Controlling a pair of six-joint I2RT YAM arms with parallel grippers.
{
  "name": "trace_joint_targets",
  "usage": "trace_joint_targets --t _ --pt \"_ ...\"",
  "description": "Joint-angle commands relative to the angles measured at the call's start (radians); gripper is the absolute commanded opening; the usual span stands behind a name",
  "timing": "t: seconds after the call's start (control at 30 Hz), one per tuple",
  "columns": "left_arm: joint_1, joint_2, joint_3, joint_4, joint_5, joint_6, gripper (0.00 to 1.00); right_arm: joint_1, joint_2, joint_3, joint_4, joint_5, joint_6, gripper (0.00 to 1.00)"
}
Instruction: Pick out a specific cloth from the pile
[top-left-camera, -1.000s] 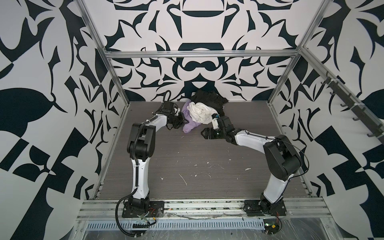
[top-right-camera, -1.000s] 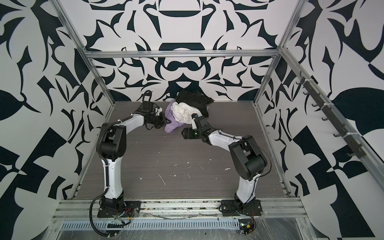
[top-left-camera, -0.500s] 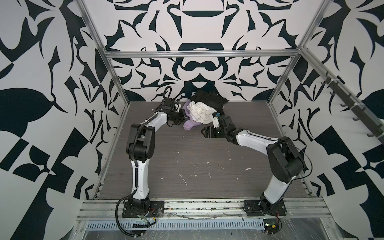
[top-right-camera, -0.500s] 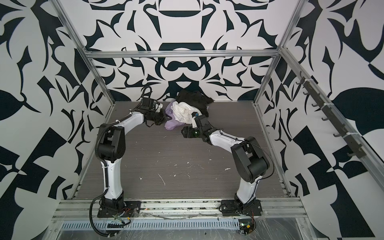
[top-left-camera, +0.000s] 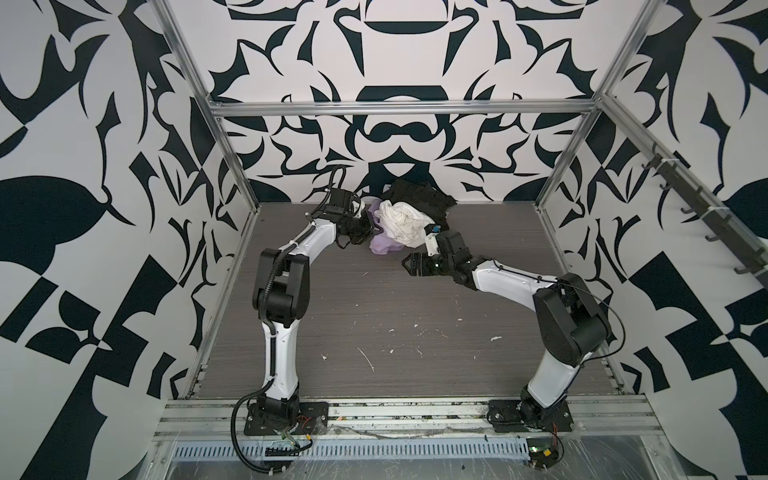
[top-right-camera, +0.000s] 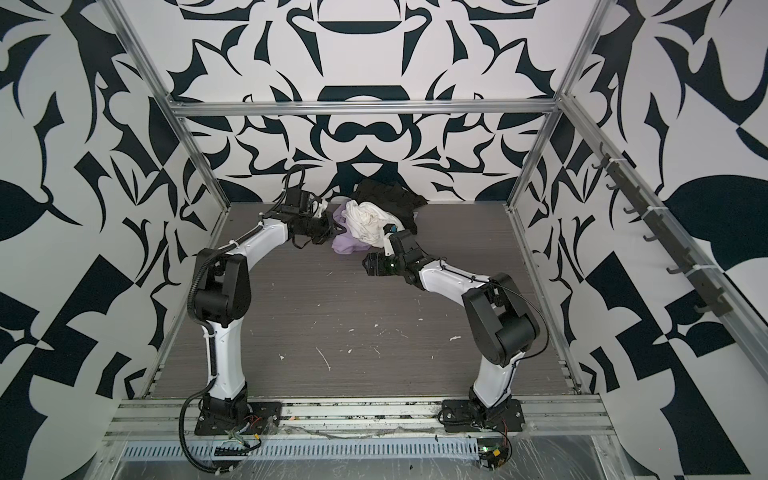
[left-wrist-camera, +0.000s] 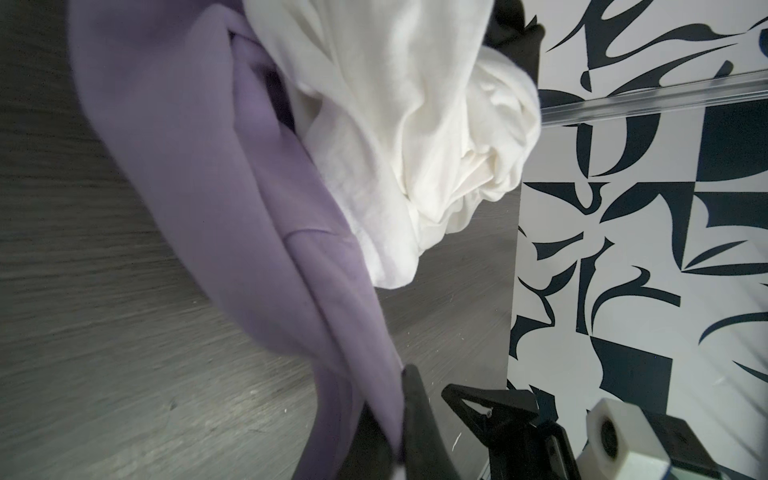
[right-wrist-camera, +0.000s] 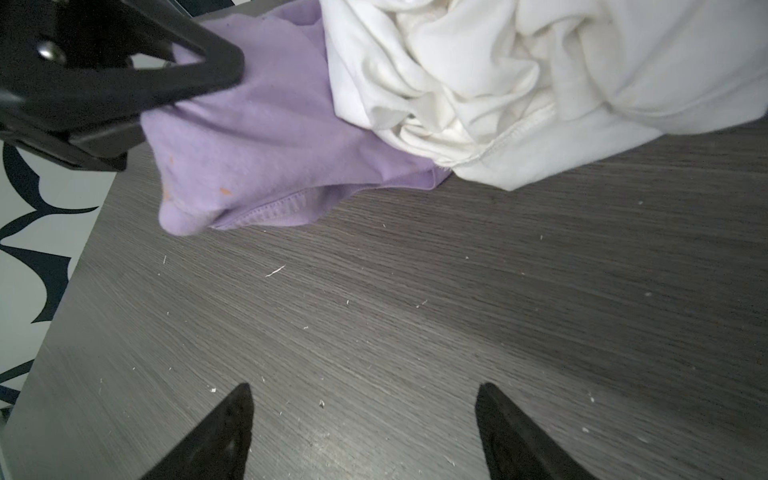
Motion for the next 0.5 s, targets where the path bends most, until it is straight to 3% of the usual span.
trace_joint_targets --t 0.0,0.47 --pt "-0.015 -0.064 0.042 -0.021 0.010 0.006 0.03 0.006 -0.049 -0.006 0.014 0.015 -0.001 0.86" --pt "-0.023 -0.105 0.074 -0.029 0.007 -0.003 0.03 0.006 -0.071 -0.021 0.017 0.027 -0.005 0.86"
